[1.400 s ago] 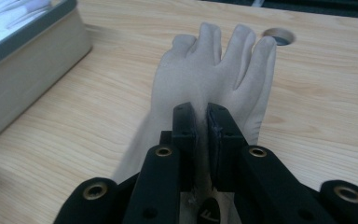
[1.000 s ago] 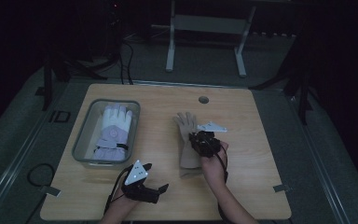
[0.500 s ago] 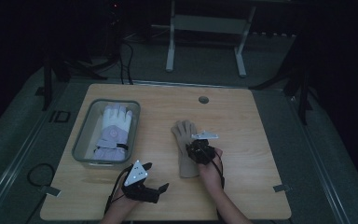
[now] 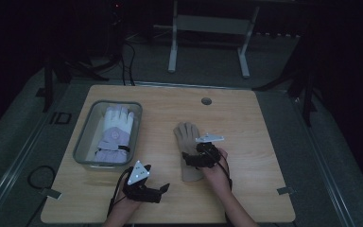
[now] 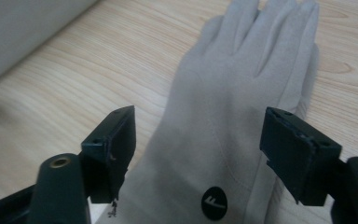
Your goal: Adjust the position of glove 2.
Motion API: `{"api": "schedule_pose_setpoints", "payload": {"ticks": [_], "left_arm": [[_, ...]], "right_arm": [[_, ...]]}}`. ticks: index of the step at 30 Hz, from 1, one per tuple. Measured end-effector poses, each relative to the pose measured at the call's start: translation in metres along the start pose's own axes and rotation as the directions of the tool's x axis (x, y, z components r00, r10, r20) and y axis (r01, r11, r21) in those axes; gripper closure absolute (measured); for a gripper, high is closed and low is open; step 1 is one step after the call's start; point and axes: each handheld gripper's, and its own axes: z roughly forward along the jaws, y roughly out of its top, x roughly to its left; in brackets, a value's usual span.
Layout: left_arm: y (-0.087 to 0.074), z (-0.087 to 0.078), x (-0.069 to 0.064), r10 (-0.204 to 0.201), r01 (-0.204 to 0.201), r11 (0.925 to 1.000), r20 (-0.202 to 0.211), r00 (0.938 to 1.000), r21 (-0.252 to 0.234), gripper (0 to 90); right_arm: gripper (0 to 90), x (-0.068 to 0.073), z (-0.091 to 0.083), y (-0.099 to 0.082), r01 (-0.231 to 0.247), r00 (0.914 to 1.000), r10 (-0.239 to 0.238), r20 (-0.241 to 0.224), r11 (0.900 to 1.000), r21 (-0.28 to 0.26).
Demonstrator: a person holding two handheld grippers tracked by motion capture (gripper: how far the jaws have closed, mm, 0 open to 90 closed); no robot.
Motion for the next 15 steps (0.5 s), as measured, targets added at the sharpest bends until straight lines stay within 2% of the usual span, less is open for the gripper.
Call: {"api": "schedule_pose_setpoints", "payload": {"ticks": [3, 4, 5, 8, 10, 12, 13, 15], "left_arm": [[0.0, 0.002, -0.001, 0.003, -0.003, 0.9999, 0.003, 1.0, 0.017, 2.4], [0.0, 0.003, -0.002, 0.006, -0.006, 0.9998, -0.003, 1.0, 0.02, 2.4], [0.0, 0.003, -0.002, 0.007, -0.007, 0.9998, -0.002, 1.0, 0.019, 2.5], [0.0, 0.003, -0.002, 0.005, -0.006, 0.9996, 0.01, 0.9999, 0.028, 3.9], [0.0, 0.003, -0.002, 0.012, -0.013, 0.9995, 0.02, 0.9997, 0.028, 4.9], [0.0, 0.004, -0.003, 0.022, -0.023, 0.9993, 0.029, 0.9994, 0.029, 5.2], [0.001, 0.005, -0.004, 0.023, -0.024, 0.9992, 0.03, 0.9993, 0.031, 5.2], [0.001, 0.005, -0.004, 0.032, -0.033, 0.9991, 0.033, 0.999, 0.028, 5.1]], "right_arm": [[17.2, -0.003, -0.007, 0.001, -0.003, 0.9988, 0.003, -0.049, 0.9998, -0.018], [14.6, -0.004, -0.009, 0.0, 0.002, 0.9987, -0.004, -0.051, 0.9997, -0.024], [13.9, -0.005, -0.011, 0.0, 0.023, 0.9985, -0.024, -0.048, 0.9995, -0.02], [13.7, -0.009, -0.015, -0.002, 0.067, 0.9948, -0.071, -0.073, 0.9963, -0.054], [13.8, -0.012, -0.017, -0.003, 0.096, 0.9929, -0.101, -0.063, 0.993, -0.068], [14.5, -0.017, -0.019, -0.004, 0.079, 0.9915, -0.083, -0.1, 0.996, -0.041], [15.2, -0.019, -0.02, -0.004, 0.071, 0.9923, -0.071, -0.101, 0.9975, -0.007], [15.2, -0.022, -0.023, -0.005, 0.056, 0.9925, -0.056, -0.108, 0.9984, -0.005]]}}
